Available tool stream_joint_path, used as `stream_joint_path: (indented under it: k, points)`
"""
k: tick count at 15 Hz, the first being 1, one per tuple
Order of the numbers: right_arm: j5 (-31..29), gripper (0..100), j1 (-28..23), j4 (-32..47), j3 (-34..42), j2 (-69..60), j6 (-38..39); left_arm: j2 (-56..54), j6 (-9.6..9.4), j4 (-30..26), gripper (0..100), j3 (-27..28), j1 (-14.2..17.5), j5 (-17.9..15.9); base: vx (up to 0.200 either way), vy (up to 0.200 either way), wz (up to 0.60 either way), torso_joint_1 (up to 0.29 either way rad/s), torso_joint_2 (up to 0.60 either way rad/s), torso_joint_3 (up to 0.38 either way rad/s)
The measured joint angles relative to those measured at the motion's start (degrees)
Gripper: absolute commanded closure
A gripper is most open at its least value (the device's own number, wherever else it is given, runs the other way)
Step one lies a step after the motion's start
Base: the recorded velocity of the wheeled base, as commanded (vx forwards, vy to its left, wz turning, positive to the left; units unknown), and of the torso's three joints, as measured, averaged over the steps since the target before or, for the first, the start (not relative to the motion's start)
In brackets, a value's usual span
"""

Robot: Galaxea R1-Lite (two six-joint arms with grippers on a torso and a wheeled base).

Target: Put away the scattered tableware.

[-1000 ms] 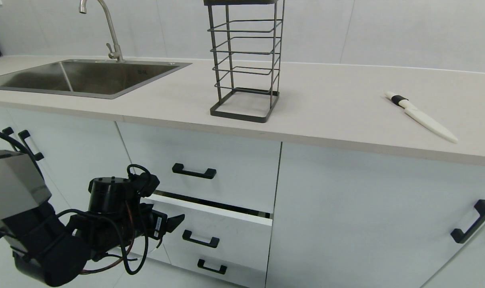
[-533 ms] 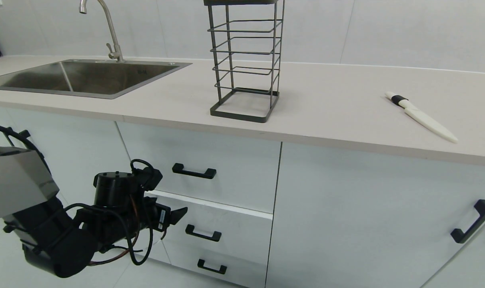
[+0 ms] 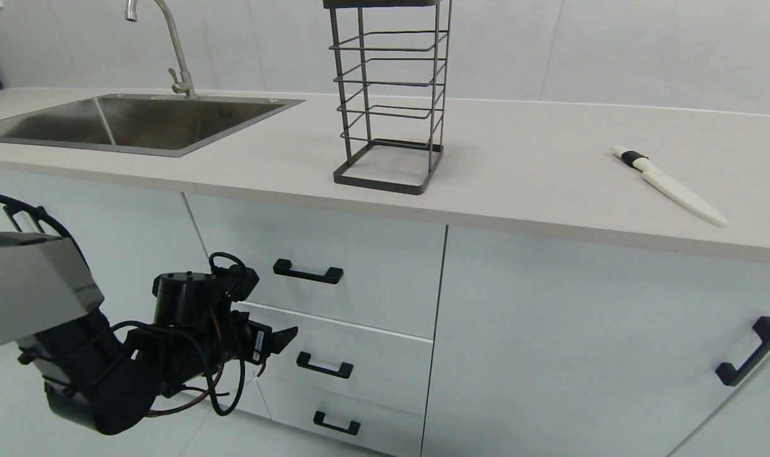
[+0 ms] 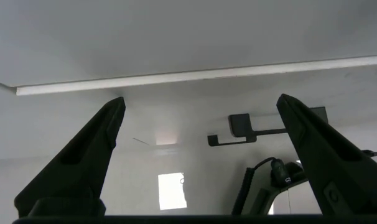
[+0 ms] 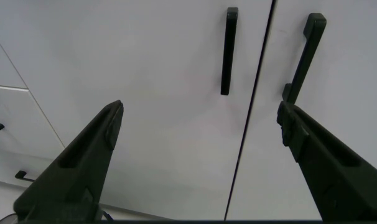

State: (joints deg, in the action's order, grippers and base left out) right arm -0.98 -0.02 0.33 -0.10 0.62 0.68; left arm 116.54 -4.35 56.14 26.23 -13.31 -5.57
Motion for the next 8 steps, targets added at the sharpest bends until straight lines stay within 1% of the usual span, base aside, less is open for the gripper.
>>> stream_joint_path:
  k: [2,5,6,8]
  points:
    - [0.0,0,0.0,0.0,0.0,0.0,0.02,-2.02,0.01,-0.04,0,-2.78,0.12,0.02,0.0,0.0,0.0,0.0,0.0,0.0]
    - [0.02,0,-0.02,0.0,0.0,0.0,0.0,-8.33,-0.02,0.07,0,-8.66,0.17,0.02,0.0,0.0,0.0,0.0,0.0,0.0]
    - [0.02,0,-0.02,0.02,0.0,0.0,0.02,-11.82,0.01,1.01,0,-11.91,0.17,0.02,0.0,0.0,0.0,0.0,0.0,0.0]
    - [0.02,0,-0.02,0.02,0.0,0.0,0.0,-17.53,0.09,2.99,0,-16.64,0.33,-0.01,0.0,0.0,0.0,0.0,0.0,0.0]
